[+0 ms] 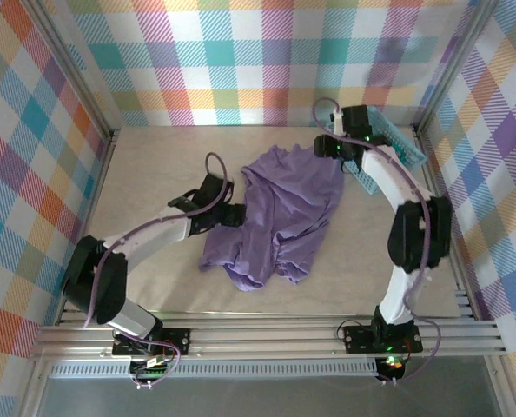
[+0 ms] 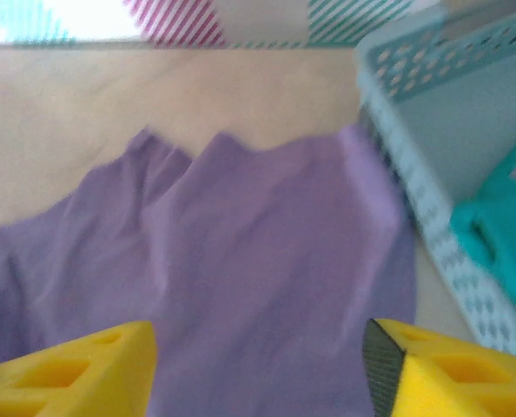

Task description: Fold the inside-out t-shirt

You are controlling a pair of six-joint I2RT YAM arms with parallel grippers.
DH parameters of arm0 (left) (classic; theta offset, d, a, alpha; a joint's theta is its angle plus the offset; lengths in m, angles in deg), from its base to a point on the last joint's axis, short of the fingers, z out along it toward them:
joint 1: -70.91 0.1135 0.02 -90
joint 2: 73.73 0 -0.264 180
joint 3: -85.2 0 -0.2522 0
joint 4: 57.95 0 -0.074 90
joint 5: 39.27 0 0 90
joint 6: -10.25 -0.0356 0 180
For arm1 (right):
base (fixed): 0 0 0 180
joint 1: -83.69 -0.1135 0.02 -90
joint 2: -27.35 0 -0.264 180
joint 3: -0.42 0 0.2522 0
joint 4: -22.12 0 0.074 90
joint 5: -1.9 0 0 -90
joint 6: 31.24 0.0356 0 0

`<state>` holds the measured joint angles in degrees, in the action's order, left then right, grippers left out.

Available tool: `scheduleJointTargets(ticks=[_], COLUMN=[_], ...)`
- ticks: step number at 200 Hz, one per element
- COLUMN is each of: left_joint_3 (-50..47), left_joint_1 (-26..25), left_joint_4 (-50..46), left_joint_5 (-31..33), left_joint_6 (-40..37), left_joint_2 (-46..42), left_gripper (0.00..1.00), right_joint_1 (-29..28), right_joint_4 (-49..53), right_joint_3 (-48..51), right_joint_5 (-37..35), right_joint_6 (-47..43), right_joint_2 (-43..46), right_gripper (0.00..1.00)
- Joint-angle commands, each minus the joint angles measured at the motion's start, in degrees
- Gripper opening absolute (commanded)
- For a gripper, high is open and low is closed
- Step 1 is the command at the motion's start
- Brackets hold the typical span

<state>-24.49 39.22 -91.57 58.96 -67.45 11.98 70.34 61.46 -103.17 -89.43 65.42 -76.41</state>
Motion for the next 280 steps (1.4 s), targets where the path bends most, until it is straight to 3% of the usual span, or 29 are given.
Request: scheduleJointTargets(ticks=[1, 33, 82, 113, 121, 130, 142, 158, 167, 184, 216, 280], left_joint_3=[-6.83, -16.03, -20.81, -22.01, -22.03, -21.89, -21.37, -20.27, -19.04, -15.31, -6.28, 15.83], left_joint_1=[0.48, 0.4, 0.22, 0.22, 0.16, 0.21, 0.15, 0.22, 0.22, 0.59, 1.24, 3.21], left_joint_4=[-5.34, -4.78, -1.33, 5.57, 6.67, 7.1, 6.8, 5.4, 4.41, 0.57, 1.13, -5.13], left_joint_5=[-0.01, -9.58, -9.63, -12.45, -13.07, -13.15, -11.96, -8.83, -6.36, -0.9, 8.24, 21.4], left_joint_6=[6.1, 13.45, 15.37, 15.91, 15.94, 15.91, 15.66, 15.14, 14.56, 13.49, 11.12, 2.49], left_joint_2=[-6.91, -12.59, -12.17, -8.43, -8.19, -8.45, -9.99, -14.68, -18.64, -27.34, -38.82, -38.03], left_gripper=[0.81, 0.77, 0.62, 0.34, 0.24, 0.13, 0.0, 0.0, 0.0, 0.0, 0.0, 0.0], right_joint_1=[-6.2, -16.53, -25.31, -26.56, -26.65, -26.65, -26.65, -26.55, -26.56, -25.63, -21.2, -19.63], right_joint_4=[-0.85, 2.66, 7.51, -2.92, -6.06, -8.63, -9.26, -3.08, 1.08, 4.58, 1.7, -0.54], right_joint_3=[13.48, 33.52, 47.92, 54.12, 54.51, 54.66, 53.67, 49.11, 45.54, 38.75, 27.55, 7.77], right_joint_5=[5.97, 3.2, 1.51, 6.7, 8.34, 9.55, 8.67, 1.22, -4.59, -13.47, -16.95, -18.98], right_joint_6=[4.19, 12.87, 22.62, 26.62, 27.15, 27.36, 25.97, 20.6, 16.77, 9.91, 1.35, -9.95], right_joint_2=[12.41, 21.88, 28.79, 28.19, 27.14, 25.92, 24.94, 26.64, 29.48, 36.57, 45.14, 43.73], right_gripper=[0.69, 0.73, 0.77, 0.76, 0.7, 0.56, 0.32, 0.08, 0.02, 0.0, 0.0, 0.0])
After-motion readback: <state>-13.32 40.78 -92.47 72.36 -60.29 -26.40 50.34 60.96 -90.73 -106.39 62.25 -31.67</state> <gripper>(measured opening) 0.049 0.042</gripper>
